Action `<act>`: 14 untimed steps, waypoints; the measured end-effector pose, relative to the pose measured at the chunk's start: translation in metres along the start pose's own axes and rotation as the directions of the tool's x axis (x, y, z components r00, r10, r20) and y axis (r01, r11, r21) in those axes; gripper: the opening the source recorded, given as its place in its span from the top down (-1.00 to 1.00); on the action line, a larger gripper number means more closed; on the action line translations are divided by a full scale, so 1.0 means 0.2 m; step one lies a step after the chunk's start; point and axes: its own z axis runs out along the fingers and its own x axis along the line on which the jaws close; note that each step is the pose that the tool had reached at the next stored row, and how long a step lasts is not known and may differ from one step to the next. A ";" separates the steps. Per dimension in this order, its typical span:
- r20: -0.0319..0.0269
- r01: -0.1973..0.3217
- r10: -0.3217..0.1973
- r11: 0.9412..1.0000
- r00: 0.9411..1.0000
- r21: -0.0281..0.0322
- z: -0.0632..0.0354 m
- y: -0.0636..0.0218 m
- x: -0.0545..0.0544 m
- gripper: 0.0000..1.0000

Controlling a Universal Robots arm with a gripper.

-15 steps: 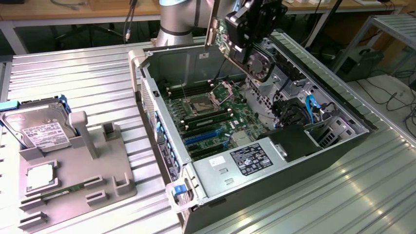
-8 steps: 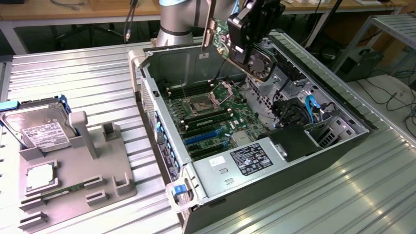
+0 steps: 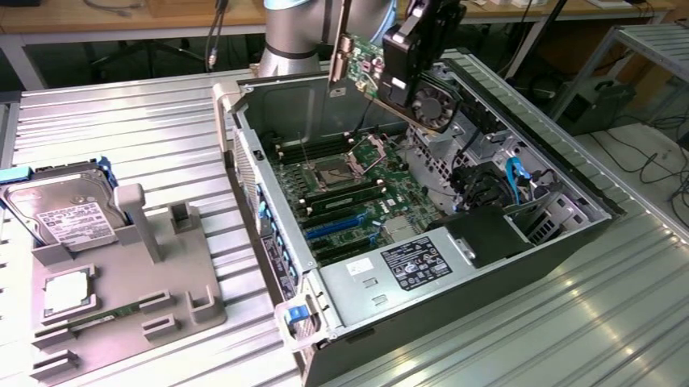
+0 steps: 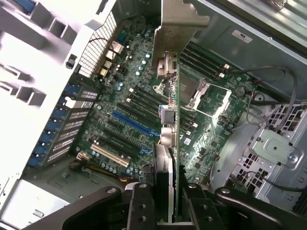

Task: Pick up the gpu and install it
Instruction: 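Insert the gpu into the slot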

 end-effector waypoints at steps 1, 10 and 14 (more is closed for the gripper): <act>0.000 0.012 -0.012 1.000 1.000 0.000 0.000 0.000 0.00 0.44; -0.004 0.123 -0.123 0.992 0.992 0.000 0.000 0.000 0.00 0.44; -0.006 0.165 -0.165 0.986 0.986 0.000 0.000 0.000 0.00 0.44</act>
